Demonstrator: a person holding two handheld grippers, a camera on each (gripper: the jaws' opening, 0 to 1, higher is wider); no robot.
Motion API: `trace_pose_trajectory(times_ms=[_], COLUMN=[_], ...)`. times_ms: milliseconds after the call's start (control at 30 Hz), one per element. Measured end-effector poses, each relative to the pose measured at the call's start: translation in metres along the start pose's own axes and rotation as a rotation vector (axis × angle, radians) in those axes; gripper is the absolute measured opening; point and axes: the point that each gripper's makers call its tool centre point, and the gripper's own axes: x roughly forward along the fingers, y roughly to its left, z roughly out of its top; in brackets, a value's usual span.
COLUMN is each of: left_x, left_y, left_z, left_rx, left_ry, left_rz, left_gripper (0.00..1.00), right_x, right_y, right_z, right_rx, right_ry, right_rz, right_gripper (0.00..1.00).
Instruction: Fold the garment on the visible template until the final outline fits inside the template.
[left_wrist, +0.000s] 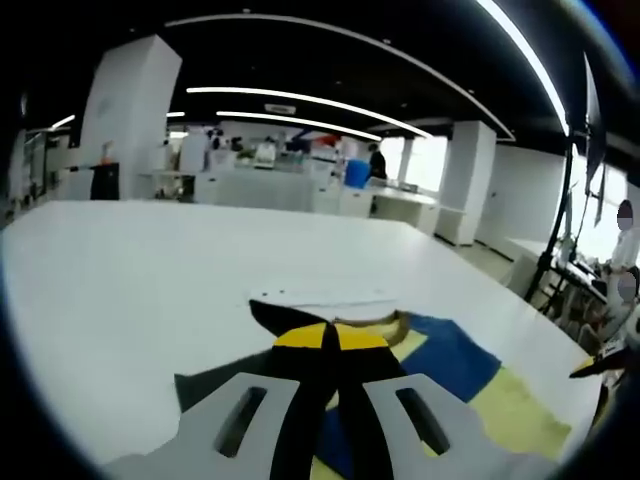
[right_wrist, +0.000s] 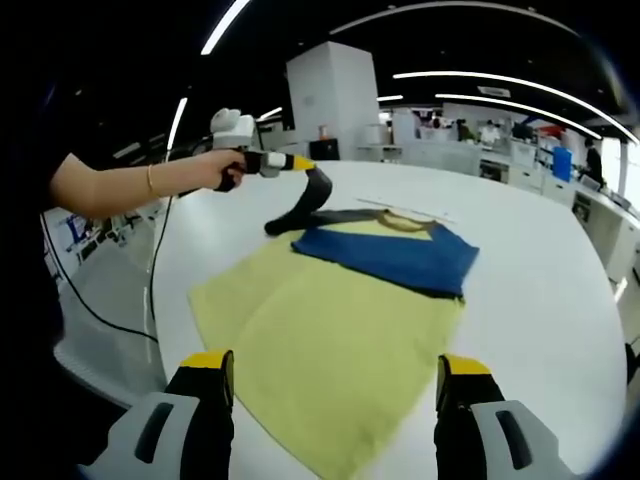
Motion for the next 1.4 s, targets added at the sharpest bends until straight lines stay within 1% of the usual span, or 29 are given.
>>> trace_pose_trajectory(times_ms=[67,133,433,467,500,533,567,633,767,833,933,1033,1133,1200,1300,1400], left_x=[0.003,0.008,0.028,0.029,0.03,0.031,0.032,0.034,0.039,0.04,0.044,0.047,0.05,0.052,0.055,0.058], left_y=[-0.006,-0.015,-0.056,-0.061,-0.066,-0.069,-0.072,-0.081,-0.091,-0.1,-0.107,-0.119,-0.126,-0.13,-0.138,-0.148], left_z=[0.0,-0.001,-0.011,-0.011,-0.011,-0.011,-0.011,-0.01,-0.012,-0.014,-0.016,-0.019,-0.022,-0.023,-0.025,-0.025], left_rx=[-0.007,-0.021,-0.029,-0.021,0.017,0.038,0.027,-0.011,-0.015,-0.051,-0.043,-0.046,-0.041,-0.042,-0.065,-0.076], left_ry=[-0.001,-0.002,0.019,0.019,0.018,0.021,0.022,0.013,0.019,0.021,0.022,0.027,0.034,0.038,0.034,0.03], left_rz=[-0.009,-0.026,-0.097,-0.106,-0.117,-0.121,-0.123,-0.152,-0.168,-0.2,-0.206,-0.23,-0.244,-0.253,-0.278,-0.304], left_gripper=[0.0,0.0,0.0,0.0,0.0,0.0,0.0,0.0,0.0,0.0,0.0,0.0,0.0,0.0,0.0,0.0], right_x=[-0.001,-0.001,-0.006,-0.006,-0.007,-0.007,-0.008,-0.008,-0.007,-0.007,-0.007,-0.006,-0.005,-0.004,-0.003,-0.003], right_y=[0.0,-0.001,-0.004,-0.004,-0.004,-0.006,-0.006,-0.008,-0.007,-0.007,-0.007,-0.008,-0.007,-0.005,-0.001,0.004], right_z=[0.0,-0.001,-0.004,-0.005,-0.005,-0.006,-0.006,-0.006,-0.007,-0.009,-0.01,-0.012,-0.016,-0.018,-0.018,-0.016], right_rx=[0.002,0.003,0.011,0.01,0.01,0.01,0.01,0.012,0.02,0.021,0.021,0.033,0.038,0.043,0.041,0.027], right_ry=[0.001,0.001,0.002,0.006,0.008,0.007,0.007,0.002,-0.003,0.004,0.002,-0.008,-0.008,-0.014,-0.024,-0.041], right_rz=[-0.003,-0.003,-0.017,-0.016,-0.016,-0.021,-0.023,-0.028,-0.026,-0.027,-0.027,-0.027,-0.025,-0.02,-0.006,0.01], right_gripper=[0.82,0.82,0.82,0.81,0.8,0.8,0.8,0.8,0.8,0.79,0.8,0.8,0.8,0.81,0.83,0.87])
